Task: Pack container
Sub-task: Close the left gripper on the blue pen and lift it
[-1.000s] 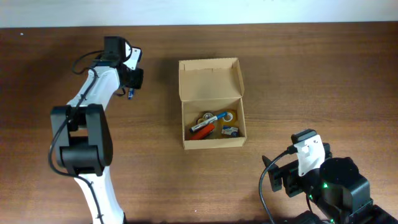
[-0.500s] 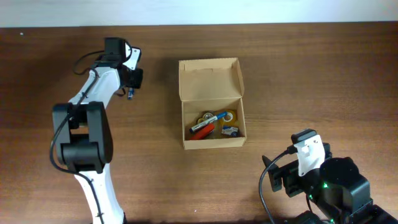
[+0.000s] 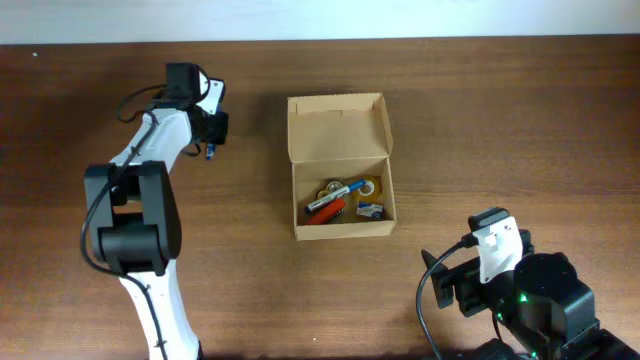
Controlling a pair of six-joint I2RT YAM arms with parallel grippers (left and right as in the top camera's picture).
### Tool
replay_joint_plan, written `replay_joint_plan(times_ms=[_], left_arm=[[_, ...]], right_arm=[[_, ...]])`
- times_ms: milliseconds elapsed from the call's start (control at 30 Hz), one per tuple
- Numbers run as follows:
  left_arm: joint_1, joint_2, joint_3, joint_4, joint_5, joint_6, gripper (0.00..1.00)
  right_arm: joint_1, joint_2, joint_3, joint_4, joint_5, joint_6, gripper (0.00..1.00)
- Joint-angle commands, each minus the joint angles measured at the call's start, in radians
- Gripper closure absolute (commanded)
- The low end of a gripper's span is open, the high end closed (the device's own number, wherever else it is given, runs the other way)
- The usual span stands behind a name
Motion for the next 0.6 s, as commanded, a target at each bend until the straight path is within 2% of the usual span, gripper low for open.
replay_joint_plan(times_ms=[0, 133, 200, 300, 400, 567], left_arm=[[0.005, 0.042, 0.0, 0.002, 0.018, -0.016, 0.61], [0.004, 0.052, 0.0, 0.001, 0.018, -0.016, 0.62], [0.004, 0.052, 0.0, 0.003, 0.018, -0.016, 0.7], [0.004, 0.052, 0.0, -0.001, 0.018, -0.016, 0.87], [0.004, 0.052, 0.0, -0.001, 0.018, -0.016, 0.98], [0.002, 0.042, 0.007, -0.018, 0.028, -0.053, 0.98]], right_arm=[[0.008, -0.007, 0.001, 0.003, 0.005, 0.003, 0.01], [0.008, -0.007, 0.001, 0.003, 0.005, 0.003, 0.01], [0.008, -0.007, 0.001, 0.003, 0.005, 0.003, 0.01], [0.008, -0.007, 0.001, 0.003, 0.005, 0.003, 0.01], [0.008, -0.007, 0.001, 0.003, 0.005, 0.003, 0.01], [0.008, -0.007, 0.001, 0.003, 0.005, 0.003, 0.01]])
